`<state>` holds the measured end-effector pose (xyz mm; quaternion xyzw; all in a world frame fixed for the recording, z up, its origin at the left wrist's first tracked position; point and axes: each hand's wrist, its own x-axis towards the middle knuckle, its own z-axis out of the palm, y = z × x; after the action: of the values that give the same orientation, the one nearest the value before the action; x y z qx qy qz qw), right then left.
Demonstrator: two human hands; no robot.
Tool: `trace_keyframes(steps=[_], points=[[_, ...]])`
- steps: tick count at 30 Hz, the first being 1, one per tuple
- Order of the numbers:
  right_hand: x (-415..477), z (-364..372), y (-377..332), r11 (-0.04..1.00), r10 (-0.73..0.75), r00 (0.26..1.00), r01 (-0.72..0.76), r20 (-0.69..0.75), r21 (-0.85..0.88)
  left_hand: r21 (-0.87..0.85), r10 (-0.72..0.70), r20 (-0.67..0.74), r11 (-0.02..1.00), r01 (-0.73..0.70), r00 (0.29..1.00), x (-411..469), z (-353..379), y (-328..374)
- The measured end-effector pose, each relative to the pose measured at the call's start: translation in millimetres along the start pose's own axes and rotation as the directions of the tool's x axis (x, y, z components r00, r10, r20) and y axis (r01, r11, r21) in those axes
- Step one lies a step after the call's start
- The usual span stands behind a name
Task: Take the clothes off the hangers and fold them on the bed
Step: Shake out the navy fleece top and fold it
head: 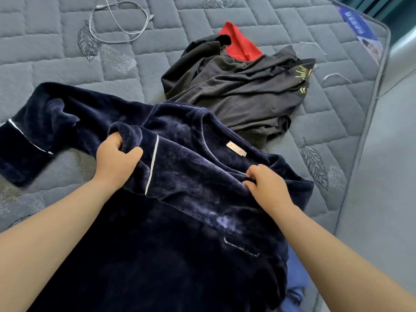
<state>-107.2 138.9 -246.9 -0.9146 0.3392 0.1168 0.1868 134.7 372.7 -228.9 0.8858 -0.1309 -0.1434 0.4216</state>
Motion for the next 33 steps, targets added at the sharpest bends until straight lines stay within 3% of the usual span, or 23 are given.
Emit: trace_keyframes(steps=[4,6,10,15,20,24,27,30,33], points=[[0,-3,15,0.948,0.231,0.943,-0.163,-0.24,0.272,0.166,0.072,0.02,0.983,-0.074,0.997,16,2,1],[6,-2,14,0.925,0.283,0.92,-0.187,-0.271,0.33,0.298,0.115,0.085,0.945,-0.136,0.99,22,5,-3],[16,5,5,0.926,0.29,0.929,-0.212,-0.228,0.314,0.362,0.084,0.137,0.923,-0.129,0.987,25,17,-10],[-27,33,-11,0.97,0.147,0.896,-0.048,-0.419,0.236,0.404,-0.034,0.149,0.914,-0.029,0.988,21,17,-19],[-55,76,-18,0.986,0.165,0.982,-0.168,-0.088,-0.024,0.508,-0.058,0.05,0.861,0.025,0.997,12,6,-21],[-48,77,-21,0.98,0.191,0.981,-0.192,-0.024,-0.053,0.449,0.096,-0.045,0.891,-0.066,0.994,14,-5,-14],[-59,71,-20,0.986,0.153,0.983,-0.159,-0.099,-0.054,0.367,0.222,-0.025,0.909,-0.198,0.975,18,-5,-8],[-77,68,-6,0.969,0.21,0.976,-0.216,-0.062,-0.122,0.407,0.077,0.177,0.902,-0.144,0.981,18,2,-7],[-86,66,4,0.946,0.276,0.956,-0.252,0.097,-0.205,0.448,-0.078,0.16,0.894,-0.002,0.984,2,7,-6]])
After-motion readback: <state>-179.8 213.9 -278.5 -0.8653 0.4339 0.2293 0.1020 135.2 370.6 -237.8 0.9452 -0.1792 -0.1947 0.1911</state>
